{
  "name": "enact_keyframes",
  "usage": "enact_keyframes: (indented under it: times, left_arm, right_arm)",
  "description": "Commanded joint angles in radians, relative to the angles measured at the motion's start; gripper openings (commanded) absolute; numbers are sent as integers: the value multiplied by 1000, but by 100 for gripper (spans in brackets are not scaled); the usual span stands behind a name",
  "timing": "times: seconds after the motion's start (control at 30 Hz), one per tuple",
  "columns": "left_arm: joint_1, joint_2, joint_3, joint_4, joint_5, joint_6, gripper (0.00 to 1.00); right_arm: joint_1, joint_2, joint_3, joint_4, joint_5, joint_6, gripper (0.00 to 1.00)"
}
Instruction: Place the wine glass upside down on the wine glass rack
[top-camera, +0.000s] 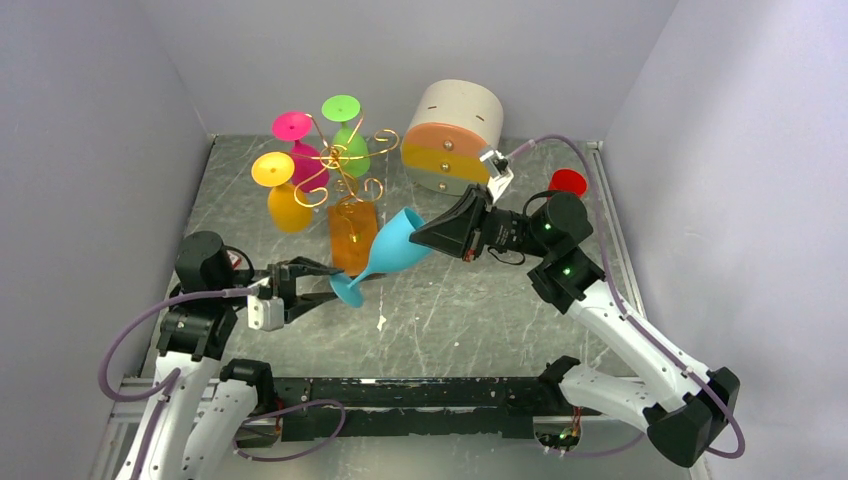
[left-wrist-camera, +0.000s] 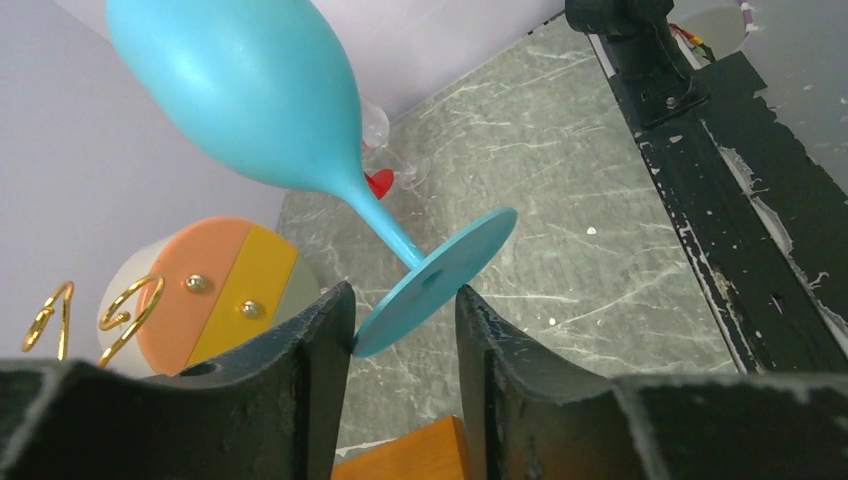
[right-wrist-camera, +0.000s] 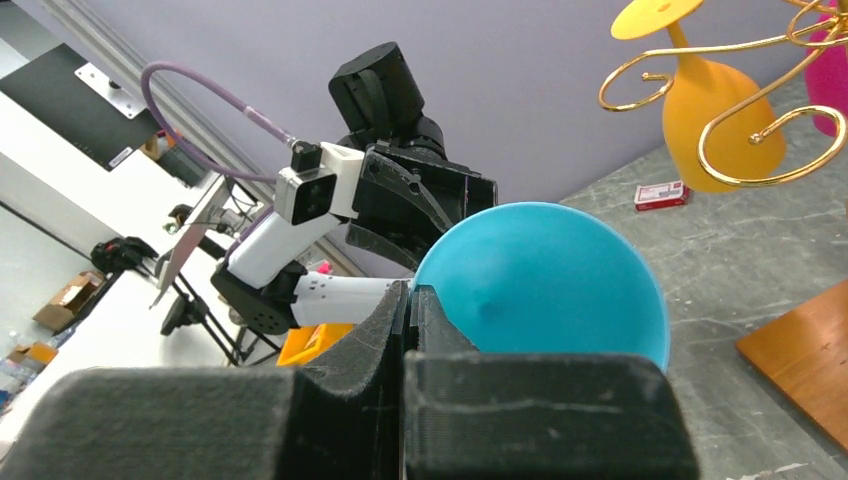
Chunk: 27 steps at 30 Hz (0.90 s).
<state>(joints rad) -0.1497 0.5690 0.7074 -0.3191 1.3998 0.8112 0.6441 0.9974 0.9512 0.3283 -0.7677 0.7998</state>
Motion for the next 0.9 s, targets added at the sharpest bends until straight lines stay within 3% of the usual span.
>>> enact_keyframes:
  times: [0.0, 0.17, 0.27, 0.4, 0.57, 0.67, 0.87]
  left_arm:
    - [-7, 13, 46, -67, 50, 93, 42]
    - [-7, 17, 59, -80, 45, 97, 17]
    - [-7, 17, 59, -61, 42, 67, 8]
    - [-7, 16, 61, -81, 64, 75, 7]
    - [-7, 15, 58, -48, 83, 14, 7]
    - [-7, 14, 63, -62, 90, 17, 7]
    - [-7, 3, 70, -78, 102, 29, 7]
  right_arm:
    - [11, 0, 18, 32, 11, -14, 0]
    - [13, -19, -1, 1, 43, -46, 1]
    - [13, -28, -7, -26, 60, -67, 16]
    - [13, -45, -35, -47, 81, -83, 35]
    - [13, -90, -48, -122, 157, -132, 66]
    - [13, -143, -48, -164, 227, -171, 73]
    - [13, -250, -65, -294, 441, -227, 74]
